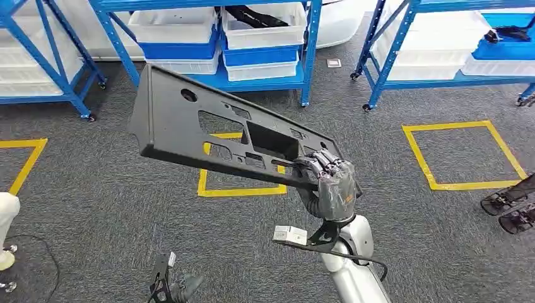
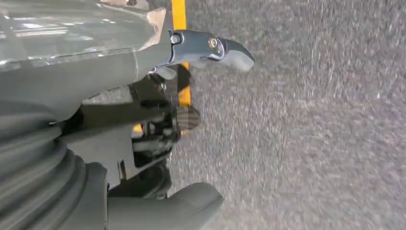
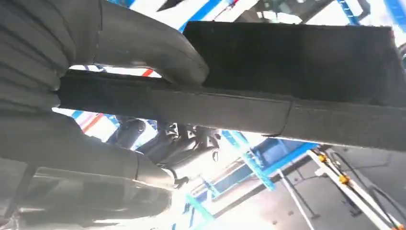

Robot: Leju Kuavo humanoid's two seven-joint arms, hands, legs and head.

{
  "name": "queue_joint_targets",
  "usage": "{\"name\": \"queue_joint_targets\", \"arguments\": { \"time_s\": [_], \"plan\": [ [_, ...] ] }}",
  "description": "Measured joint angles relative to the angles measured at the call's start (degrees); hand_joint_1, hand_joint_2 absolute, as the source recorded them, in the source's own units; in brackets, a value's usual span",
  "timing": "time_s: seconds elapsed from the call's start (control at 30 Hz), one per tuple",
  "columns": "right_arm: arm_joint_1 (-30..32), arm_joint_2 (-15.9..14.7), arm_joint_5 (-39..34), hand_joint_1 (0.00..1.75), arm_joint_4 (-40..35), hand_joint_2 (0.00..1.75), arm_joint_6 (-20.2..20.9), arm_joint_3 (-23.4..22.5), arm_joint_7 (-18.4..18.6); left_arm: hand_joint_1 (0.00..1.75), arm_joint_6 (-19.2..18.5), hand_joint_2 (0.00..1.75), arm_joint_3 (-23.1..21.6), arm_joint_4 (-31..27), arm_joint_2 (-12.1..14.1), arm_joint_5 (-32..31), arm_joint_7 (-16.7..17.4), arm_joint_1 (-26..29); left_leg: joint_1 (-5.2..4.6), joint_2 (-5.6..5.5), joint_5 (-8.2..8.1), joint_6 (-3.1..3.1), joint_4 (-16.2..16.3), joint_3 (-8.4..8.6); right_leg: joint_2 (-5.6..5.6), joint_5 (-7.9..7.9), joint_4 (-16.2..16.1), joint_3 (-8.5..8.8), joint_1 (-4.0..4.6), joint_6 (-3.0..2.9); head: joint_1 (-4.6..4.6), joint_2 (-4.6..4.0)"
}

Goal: Take the parts from the cabinet and place them on the table.

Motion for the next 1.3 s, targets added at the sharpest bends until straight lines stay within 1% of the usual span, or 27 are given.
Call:
{"name": "queue_joint_targets", "arguments": {
  "time_s": [0.03,0.07,0.1,0.13,0.2,0.23,0.27,0.3,0.33,0.4,0.47,0.53,0.6,0.63,0.67,0.8,0.83,0.87,0.9,0.97,1.0,1.03,1.1,1.13,1.17,1.23,1.3],
  "plan": [
    [-0.11,-0.02,-0.04,1.75,0.20,1.75,0.00,0.11,0.00,0.00,0.07,1.75,0.18,0.00,0.02,0.02,-0.04,0.00,-0.01,-0.57,2.38,0.42,-4.61,2.50,0.71,0.09,0.01,0.02,0.09,0.11,0.04,0.00],
    [-0.30,-0.02,-0.15,1.75,0.41,1.75,0.00,0.26,0.00,0.00,-0.02,1.75,0.28,-0.02,0.06,0.00,-0.18,-0.01,-0.02,-2.31,4.60,0.97,-9.65,5.16,1.45,0.22,0.01,0.04,0.14,0.24,0.00,0.00],
    [-0.46,-0.02,-0.24,1.75,0.57,1.75,0.00,0.42,0.00,0.00,-0.11,1.75,0.37,-0.04,0.26,0.00,-0.28,-0.05,0.09,-5.22,4.69,1.69,-12.70,6.67,1.92,0.40,-0.02,-0.01,-0.14,0.25,0.04,0.00],
    [-0.90,-0.07,-0.57,1.75,0.79,1.75,0.00,0.48,-0.04,0.00,-0.24,1.75,0.48,-0.04,0.48,-0.02,-0.37,0.07,0.15,-5.83,4.62,1.71,-13.83,7.13,2.54,0.61,0.19,-0.61,0.56,0.63,0.35,0.00],
    [-1.08,0.04,-1.11,1.75,1.33,1.75,0.00,0.89,-0.04,0.00,-0.22,1.75,0.76,-0.04,0.48,0.00,-0.57,0.20,-0.39,-4.58,4.56,1.64,-13.82,6.98,3.81,1.12,-0.06,-1.14,-0.42,1.42,-0.28,0.00],
    [-1.11,0.02,-1.27,1.75,1.55,1.75,0.00,1.00,-0.04,0.00,-0.18,1.75,0.83,-0.06,0.42,0.00,-0.63,0.21,-0.50,-3.78,4.77,1.84,-14.08,7.12,4.65,1.50,-0.48,-1.24,-0.46,1.99,-0.33,0.00],
    [-1.11,-0.07,-1.33,1.75,1.70,1.75,0.00,1.05,-0.04,0.00,0.00,1.75,0.92,-0.07,0.22,0.00,-0.63,0.19,0.47,-2.48,5.66,2.01,-15.46,7.49,4.13,1.42,-0.02,-1.95,0.29,2.11,-0.28,0.00],
    [-1.26,-0.11,-1.53,1.75,1.90,1.75,0.00,1.14,-0.04,0.00,-0.04,1.75,0.98,-0.07,0.26,0.00,-0.66,0.08,0.07,-1.93,5.99,2.09,-15.88,7.77,0.52,0.50,1.28,-2.95,0.61,1.91,-0.22,0.00],
    [-1.55,-0.17,-1.60,1.75,2.14,1.75,0.00,1.38,-0.04,0.00,-0.07,1.75,1.03,-0.09,0.26,0.00,-0.70,0.10,0.01,-1.04,6.14,2.32,-16.02,7.69,-1.72,-1.12,4.02,-4.15,0.56,1.63,0.53,0.00],
    [-1.98,-0.22,-2.21,1.75,2.47,1.75,0.00,1.83,0.00,0.00,-0.24,1.75,1.14,-0.09,0.26,0.02,-0.68,0.48,-0.18,1.21,6.12,2.32,-15.99,7.51,-2.99,-5.09,13.69,-8.70,0.15,1.53,0.48,0.00],
    [-1.91,-0.39,-2.71,1.75,2.91,1.75,0.00,1.99,0.04,0.00,-0.15,1.75,1.27,-0.07,0.33,0.02,-0.68,0.62,-0.19,3.00,6.14,2.28,-15.94,7.28,-3.14,-6.11,18.10,-10.38,-0.28,2.32,0.55,0.00],
    [-2.07,-0.72,-3.78,1.75,3.34,1.75,0.00,2.45,0.37,0.00,-0.22,1.75,1.31,-0.07,0.37,0.02,-0.70,0.62,-0.11,4.57,6.06,2.14,-15.83,7.31,-3.94,-3.40,10.98,-5.96,-0.82,3.66,0.59,0.00],
    [-2.47,-0.90,-4.41,1.75,3.54,1.75,0.00,3.21,0.72,0.00,-0.22,1.75,1.38,-0.09,0.35,0.02,-0.79,0.61,-0.01,5.80,5.70,1.58,-15.39,7.44,-7.11,-0.41,-0.28,0.47,-0.96,4.37,0.61,0.00],
    [-2.65,-0.92,-4.55,1.75,3.61,1.75,0.00,3.45,0.81,0.00,-0.22,1.75,1.48,-0.09,0.42,0.02,-0.87,0.58,-0.55,6.30,5.49,1.09,-15.30,7.25,-7.54,-0.64,-0.42,0.95,-0.10,3.80,0.53,0.00],
    [-2.76,-1.00,-4.70,1.75,3.63,1.75,0.00,3.54,0.83,0.00,-0.22,1.75,1.64,-0.09,0.46,0.04,-0.92,0.60,-0.55,6.78,5.43,0.78,-15.07,7.26,-6.58,-0.32,-0.79,0.49,-0.31,3.24,0.31,0.00],
    [-2.77,-1.27,-4.90,1.75,3.87,1.75,0.00,3.80,0.96,0.00,-0.35,1.75,1.86,-0.09,0.28,0.04,-0.98,0.59,-0.38,7.92,5.51,0.24,-15.24,7.57,-5.09,-0.19,-0.67,0.08,-0.22,2.77,0.26,0.00],
    [-2.78,-1.31,-5.23,1.75,3.89,1.75,0.00,4.02,0.96,0.00,-0.53,1.75,1.90,-0.18,0.33,0.02,-1.01,0.53,0.13,6.43,4.56,-0.35,-14.62,7.26,-4.32,0.10,-0.83,0.33,-1.38,2.24,0.18,0.00],
    [-2.99,-1.42,-5.82,1.75,3.93,1.75,0.00,4.33,0.98,0.00,-0.63,1.75,2.08,-0.17,0.46,0.00,-1.07,0.56,0.23,3.21,2.37,-0.40,-12.02,6.34,-3.69,0.25,-0.79,0.24,-1.38,1.83,0.07,0.00],
    [-3.08,-1.38,-6.23,1.75,4.02,1.75,0.00,4.68,1.03,0.00,-0.66,1.75,2.16,-0.17,0.50,0.00,-1.07,0.75,0.18,1.41,-0.16,-0.42,-7.58,4.54,-3.23,0.33,-0.81,0.22,-1.26,1.33,-0.15,0.00],
    [-3.04,-1.38,-7.02,1.75,4.33,1.75,0.00,5.33,1.11,0.00,-0.90,1.75,2.29,-0.15,0.65,0.00,-1.14,1.26,0.18,0.23,-4.14,-0.55,2.02,0.12,-1.75,0.44,-0.79,0.09,-1.00,1.08,-0.33,0.00],
    [-3.02,-1.53,-8.06,1.75,4.54,1.75,0.00,5.66,1.48,0.00,-0.94,1.75,2.34,-0.15,0.79,0.00,-1.18,1.49,0.18,0.14,-4.19,-0.53,4.11,-1.05,-1.00,0.44,-0.77,0.08,-0.92,1.10,-0.26,0.02],
    [-3.04,-1.77,-9.40,1.75,4.70,1.75,0.00,6.14,1.92,0.00,-0.94,1.75,2.38,-0.13,0.85,-0.02,-1.22,1.64,0.18,0.11,-2.96,-0.41,3.27,-0.79,-0.14,0.45,-0.72,0.08,-0.90,1.11,-0.28,0.00],
    [-3.06,-2.14,-12.32,1.75,4.87,1.75,0.00,7.73,2.69,0.00,-0.92,1.75,2.62,-0.15,0.90,-0.02,-1.42,1.62,0.33,-0.45,2.17,-0.16,-5.15,3.17,1.52,0.46,-0.45,0.12,-0.96,1.15,-0.30,0.00],
    [-3.15,-2.21,-12.66,1.75,4.87,1.75,0.00,8.20,2.91,0.00,-0.92,1.75,2.69,-0.15,0.96,-0.02,-1.51,1.60,0.64,-2.37,4.55,-0.15,-10.34,5.67,2.30,0.45,-0.14,0.02,-0.99,1.18,-0.35,0.00],
    [-3.34,-2.29,-13.00,1.75,4.92,1.75,0.00,8.67,3.08,0.00,-0.92,1.75,2.73,-0.15,1.09,-0.02,-1.53,1.61,1.08,-6.72,4.11,-0.20,-12.88,6.83,2.98,0.45,0.21,-0.44,-0.72,1.27,-0.30,0.02],
    [-3.68,-2.40,-13.03,1.75,4.98,1.75,0.00,9.31,3.12,0.00,-0.92,1.75,2.75,-0.13,1.14,-0.02,-1.53,1.81,0.76,-5.68,4.18,-0.11,-13.35,6.62,4.15,0.88,0.20,-1.34,-0.72,2.21,-0.31,0.00],
    [-3.61,-2.71,-13.05,1.75,5.00,1.75,0.00,9.64,3.12,0.00,-0.94,1.75,2.75,-0.18,1.05,-0.02,-1.57,1.71,0.22,-4.09,4.60,0.71,-13.52,6.67,5.93,1.60,-0.47,-1.91,-1.00,3.33,-0.31,0.00]
  ]
}}
